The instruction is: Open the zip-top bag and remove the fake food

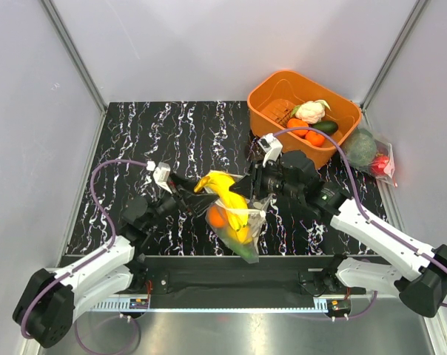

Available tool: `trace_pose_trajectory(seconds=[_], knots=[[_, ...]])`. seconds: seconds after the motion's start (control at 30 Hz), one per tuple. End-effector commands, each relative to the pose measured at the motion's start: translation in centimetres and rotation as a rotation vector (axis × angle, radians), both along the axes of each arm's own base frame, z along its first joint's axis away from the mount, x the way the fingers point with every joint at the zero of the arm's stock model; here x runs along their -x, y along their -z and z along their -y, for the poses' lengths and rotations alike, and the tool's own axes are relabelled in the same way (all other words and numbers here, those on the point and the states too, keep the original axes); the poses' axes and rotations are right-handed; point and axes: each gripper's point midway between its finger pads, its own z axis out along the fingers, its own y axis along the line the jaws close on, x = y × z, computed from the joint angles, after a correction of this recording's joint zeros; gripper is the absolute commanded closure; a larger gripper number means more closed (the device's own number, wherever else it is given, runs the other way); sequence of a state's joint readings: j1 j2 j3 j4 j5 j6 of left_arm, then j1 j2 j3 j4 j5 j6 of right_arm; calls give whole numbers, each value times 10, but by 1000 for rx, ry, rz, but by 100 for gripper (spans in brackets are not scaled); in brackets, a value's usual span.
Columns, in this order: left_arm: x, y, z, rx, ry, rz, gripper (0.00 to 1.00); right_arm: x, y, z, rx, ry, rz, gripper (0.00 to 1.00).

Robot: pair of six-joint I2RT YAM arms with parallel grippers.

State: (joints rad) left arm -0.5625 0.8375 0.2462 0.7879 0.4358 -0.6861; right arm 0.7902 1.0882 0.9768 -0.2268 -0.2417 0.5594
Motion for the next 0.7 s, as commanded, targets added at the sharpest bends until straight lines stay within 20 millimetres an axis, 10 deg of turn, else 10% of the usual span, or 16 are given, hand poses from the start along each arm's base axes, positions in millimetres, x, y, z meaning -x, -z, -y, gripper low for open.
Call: trace_pose_trajectory(seconds=[0.0,0.4,0.67], knots=[[4,-32,2,69,35,112,21,4,-34,-9,-133,-39,34,100],[9,-13,-7,33,-2,93,95,8,-44,11,-171,-27,18,100],[-7,-11,-1,1,-23,56,100,39,-33,-14,-199,-305,-67,100]])
